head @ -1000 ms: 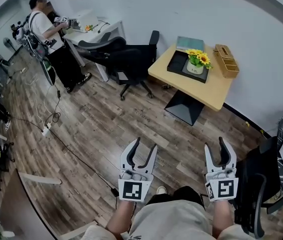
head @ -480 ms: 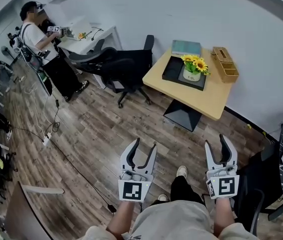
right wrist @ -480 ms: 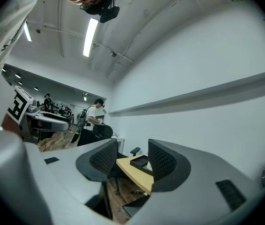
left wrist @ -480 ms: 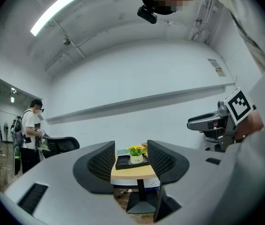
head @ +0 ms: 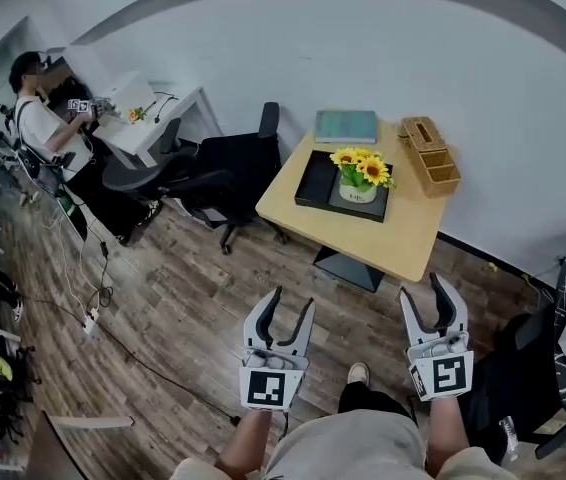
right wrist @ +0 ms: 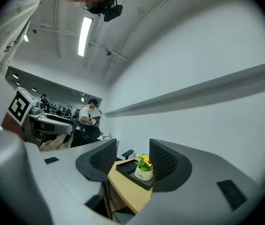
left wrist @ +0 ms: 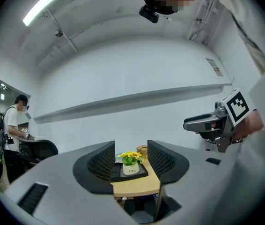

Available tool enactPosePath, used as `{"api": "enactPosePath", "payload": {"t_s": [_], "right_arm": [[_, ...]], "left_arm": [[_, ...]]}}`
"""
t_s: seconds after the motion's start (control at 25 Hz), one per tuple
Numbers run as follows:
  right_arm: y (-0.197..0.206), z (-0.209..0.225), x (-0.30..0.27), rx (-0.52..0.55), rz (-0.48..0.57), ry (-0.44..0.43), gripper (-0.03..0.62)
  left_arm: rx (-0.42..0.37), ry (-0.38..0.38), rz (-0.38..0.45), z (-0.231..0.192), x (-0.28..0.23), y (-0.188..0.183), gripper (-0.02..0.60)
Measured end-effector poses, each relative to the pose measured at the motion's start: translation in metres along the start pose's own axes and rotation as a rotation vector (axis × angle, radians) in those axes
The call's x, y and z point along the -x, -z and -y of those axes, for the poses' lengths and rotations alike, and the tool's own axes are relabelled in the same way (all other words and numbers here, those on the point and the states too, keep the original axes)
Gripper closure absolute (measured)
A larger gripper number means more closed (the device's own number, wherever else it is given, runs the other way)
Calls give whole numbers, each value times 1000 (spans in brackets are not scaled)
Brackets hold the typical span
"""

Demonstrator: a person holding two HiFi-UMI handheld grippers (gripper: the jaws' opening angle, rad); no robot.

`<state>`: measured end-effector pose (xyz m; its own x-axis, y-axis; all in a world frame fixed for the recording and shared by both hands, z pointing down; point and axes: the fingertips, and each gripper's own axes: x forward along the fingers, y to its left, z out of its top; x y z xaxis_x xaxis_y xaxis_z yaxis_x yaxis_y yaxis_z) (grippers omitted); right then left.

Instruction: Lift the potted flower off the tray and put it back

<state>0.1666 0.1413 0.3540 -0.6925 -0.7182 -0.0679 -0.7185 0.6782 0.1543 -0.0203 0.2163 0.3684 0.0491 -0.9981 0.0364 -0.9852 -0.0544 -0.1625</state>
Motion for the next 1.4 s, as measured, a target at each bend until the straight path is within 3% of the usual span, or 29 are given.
{"api": "enactPosePath", "payload": {"t_s": [0.24,0.4,0.68,1.4], "right_arm": [[14,49,-32,-7,-8,25,370],[26,73,-45,-3,-31,33,370],[45,106,-69,-31,-55,83,370],[69,124,-262,5,-105,146,368]], "left_arm": [[-22,44,50,10,-78,-10,370],[-27,89,-5,25,-119,-5,370],[-19,150,-21,30,-174,3,368],[-13,332,-9,-78,-347,29,368]]}}
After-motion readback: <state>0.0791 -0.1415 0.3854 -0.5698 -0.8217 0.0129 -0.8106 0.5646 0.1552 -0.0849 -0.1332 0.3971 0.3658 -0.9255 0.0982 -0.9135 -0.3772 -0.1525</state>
